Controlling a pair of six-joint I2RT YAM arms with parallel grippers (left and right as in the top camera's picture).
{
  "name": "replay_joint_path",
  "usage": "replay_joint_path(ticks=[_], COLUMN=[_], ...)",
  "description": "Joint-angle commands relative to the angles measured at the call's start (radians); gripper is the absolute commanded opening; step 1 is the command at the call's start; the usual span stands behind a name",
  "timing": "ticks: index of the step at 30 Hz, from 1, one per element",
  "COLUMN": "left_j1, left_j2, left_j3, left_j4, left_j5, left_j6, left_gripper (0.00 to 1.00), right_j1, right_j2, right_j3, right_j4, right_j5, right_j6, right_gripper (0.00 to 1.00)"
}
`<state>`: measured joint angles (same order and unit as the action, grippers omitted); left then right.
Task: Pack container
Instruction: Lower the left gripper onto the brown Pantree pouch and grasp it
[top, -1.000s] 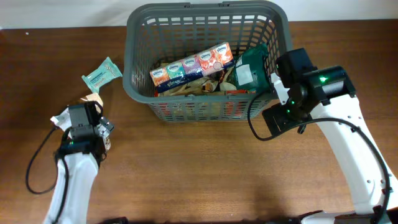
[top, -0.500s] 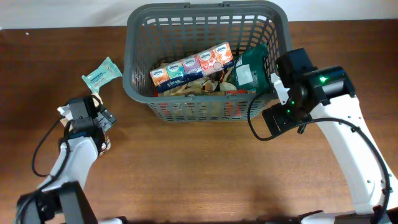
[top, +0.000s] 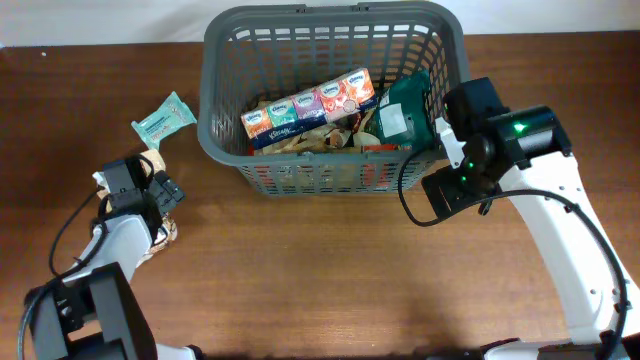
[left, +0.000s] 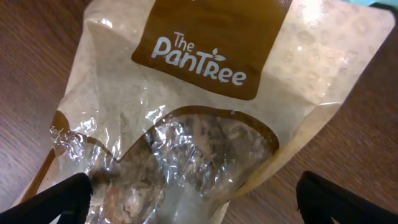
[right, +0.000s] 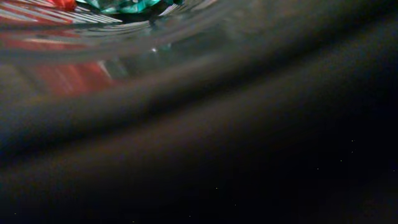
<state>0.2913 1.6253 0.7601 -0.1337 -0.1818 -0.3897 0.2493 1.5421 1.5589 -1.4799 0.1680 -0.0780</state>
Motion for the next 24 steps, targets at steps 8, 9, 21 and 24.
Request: replay_joint_path(ticks=[8,9,21,24], left_j1=[0.006,0.006,0.006,0.006], left_j2=[0.053,0.054,0.1,0.103], left_j3=[-0.003,-0.003,-0.003,-0.002], left_j4=[0.007,0.007,0.006,0.007], left_j5=[0.029,0.029,0.037,0.04], left_j6=[0.04,0.04,0.048,0.048], left_gripper=[0.67,0.63,0.11,0.02], right_j1=[-0.016,-0.016,-0.016,-0.016], right_j2=[0.031,0.031,0.031,0.031], right_j3=[-0.019,-0.019,-0.019,-0.019], right_j4=[-0.022,-0.022,-0.022,-0.022], right_j5=[0.027,0.027,0.027,0.027], right_j6=[0.034,0.034,0.034,0.034], right_gripper=[0.99,0.99,0.99,0.99])
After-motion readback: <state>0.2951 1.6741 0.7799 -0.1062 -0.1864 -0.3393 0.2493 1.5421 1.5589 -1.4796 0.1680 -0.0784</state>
